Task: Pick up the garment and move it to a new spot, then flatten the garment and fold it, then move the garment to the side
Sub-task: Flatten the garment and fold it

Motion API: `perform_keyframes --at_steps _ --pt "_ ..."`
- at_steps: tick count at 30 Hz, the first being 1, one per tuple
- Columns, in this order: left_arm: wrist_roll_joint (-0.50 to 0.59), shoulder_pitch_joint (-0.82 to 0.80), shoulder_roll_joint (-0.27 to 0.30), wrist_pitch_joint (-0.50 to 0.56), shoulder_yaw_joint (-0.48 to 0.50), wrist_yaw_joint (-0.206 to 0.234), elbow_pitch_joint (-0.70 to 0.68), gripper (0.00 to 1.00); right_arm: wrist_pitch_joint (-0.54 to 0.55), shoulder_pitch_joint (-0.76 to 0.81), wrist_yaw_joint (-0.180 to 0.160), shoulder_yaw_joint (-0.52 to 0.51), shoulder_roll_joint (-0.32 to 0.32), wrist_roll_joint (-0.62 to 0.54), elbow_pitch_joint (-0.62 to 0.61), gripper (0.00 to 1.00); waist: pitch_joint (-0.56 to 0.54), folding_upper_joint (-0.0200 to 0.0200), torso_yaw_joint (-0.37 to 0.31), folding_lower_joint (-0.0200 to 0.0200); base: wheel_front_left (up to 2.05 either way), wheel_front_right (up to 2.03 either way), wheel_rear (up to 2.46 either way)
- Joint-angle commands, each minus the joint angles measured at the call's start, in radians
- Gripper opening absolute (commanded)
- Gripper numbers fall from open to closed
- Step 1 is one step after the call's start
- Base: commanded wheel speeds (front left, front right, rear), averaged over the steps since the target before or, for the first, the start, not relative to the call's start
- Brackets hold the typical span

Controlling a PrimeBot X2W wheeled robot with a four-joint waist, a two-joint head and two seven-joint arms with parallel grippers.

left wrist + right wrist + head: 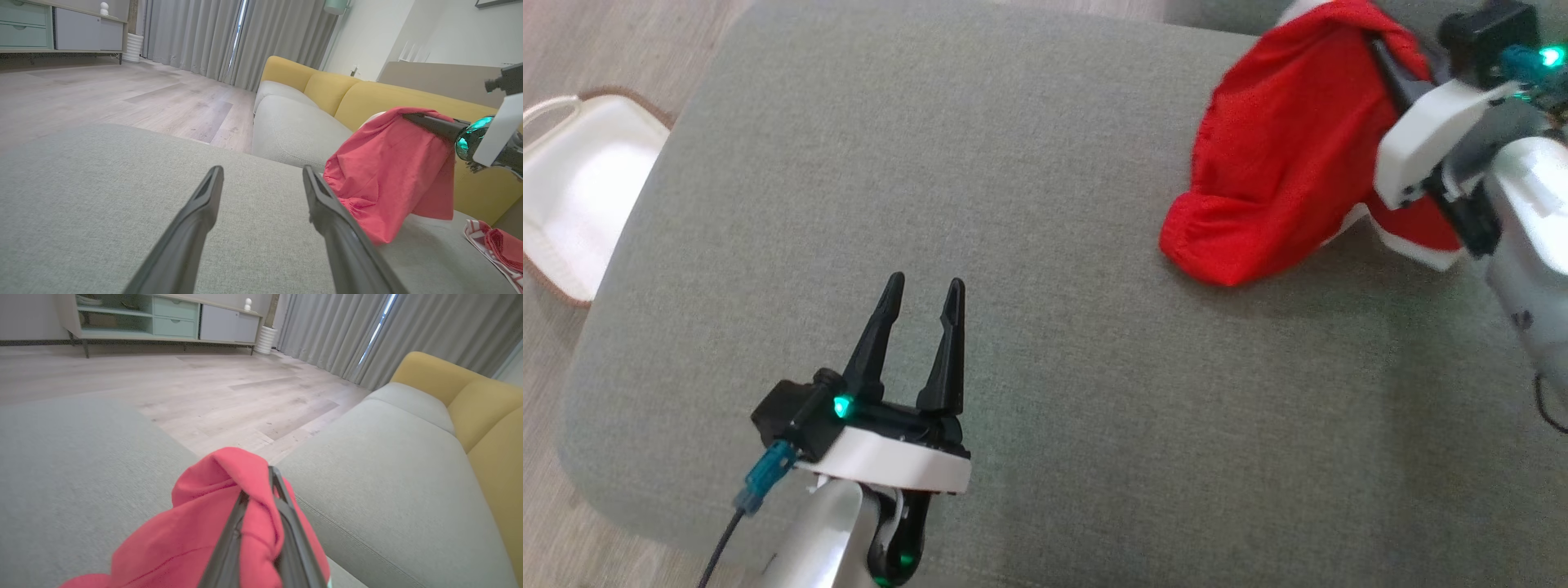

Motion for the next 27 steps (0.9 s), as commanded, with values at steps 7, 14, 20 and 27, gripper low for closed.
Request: perform_keyframes --at_steps 7,14,20,27 --pt "-0.011 -0.045 0.003 -0.006 0.016 -0.006 -0.032 1.0 -0.079 -0.111 0.007 -0.136 0.036 -0.17 0.234 1.0 0.031 0.0 0.036 0.0 0.0 0.0 0.0" --pt "-0.007 -0.036 0.004 -0.006 0.032 -0.006 -0.025 1.0 -0.129 -0.108 0.007 -0.212 0.091 -0.242 0.345 1.0 0.008 0.0 0.017 0.0 0.0 0.0 0.0" --pt "0.002 -0.016 0.005 -0.006 0.05 -0.006 -0.03 1.0 -0.151 -0.026 0.007 -0.272 0.133 -0.238 0.295 1.0 -0.034 0.0 -0.038 0.0 0.0 0.0 0.0" --pt "0.018 0.026 0.007 -0.006 0.091 -0.006 -0.053 1.0 -0.152 0.268 0.007 -0.417 0.18 -0.232 -0.033 1.0 -0.087 0.0 -0.132 0.0 0.0 0.0 0.0"
